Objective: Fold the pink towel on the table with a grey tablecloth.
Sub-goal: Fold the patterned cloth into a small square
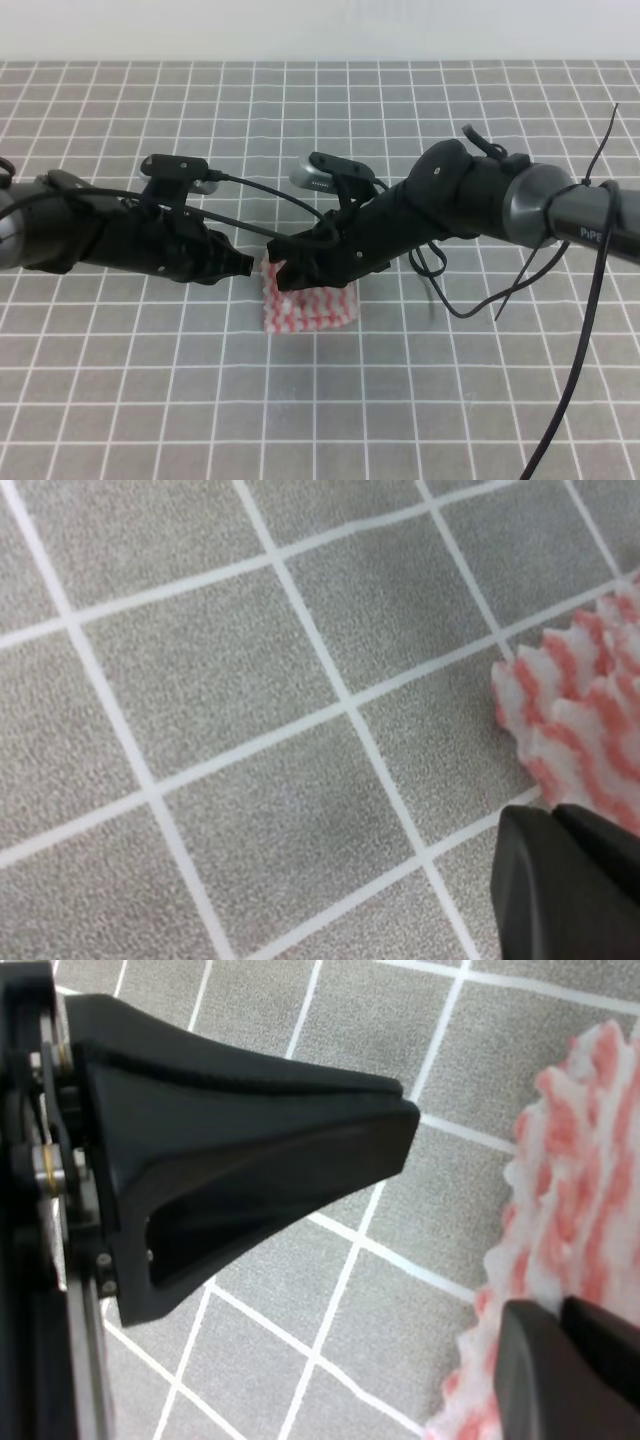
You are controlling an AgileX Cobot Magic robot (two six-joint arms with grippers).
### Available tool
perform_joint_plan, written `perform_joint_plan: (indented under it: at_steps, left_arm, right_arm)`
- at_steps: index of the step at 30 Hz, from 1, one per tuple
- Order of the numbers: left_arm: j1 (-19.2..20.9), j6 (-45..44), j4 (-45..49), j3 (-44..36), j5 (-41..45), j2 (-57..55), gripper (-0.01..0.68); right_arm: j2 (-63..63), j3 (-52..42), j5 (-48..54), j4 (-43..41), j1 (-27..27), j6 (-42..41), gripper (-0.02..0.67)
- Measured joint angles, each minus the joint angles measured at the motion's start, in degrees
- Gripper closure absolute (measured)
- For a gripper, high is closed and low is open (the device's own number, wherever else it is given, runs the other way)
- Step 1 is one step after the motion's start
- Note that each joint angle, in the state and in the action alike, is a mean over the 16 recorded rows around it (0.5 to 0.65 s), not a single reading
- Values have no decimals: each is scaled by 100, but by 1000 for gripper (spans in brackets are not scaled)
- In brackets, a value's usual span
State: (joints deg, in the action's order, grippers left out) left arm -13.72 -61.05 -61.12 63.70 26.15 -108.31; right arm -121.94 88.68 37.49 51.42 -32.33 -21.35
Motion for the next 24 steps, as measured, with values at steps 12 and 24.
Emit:
perform_joint_plan:
  at_steps: [12,24]
  left_arm:
    - [1,3,0,0,13,3,677]
    - [-37,-42,-163,0,334,3,676]
  right_arm:
    - [5,0,-8,180,-2,-11,571]
    - [25,121,230,134,164,-23,498]
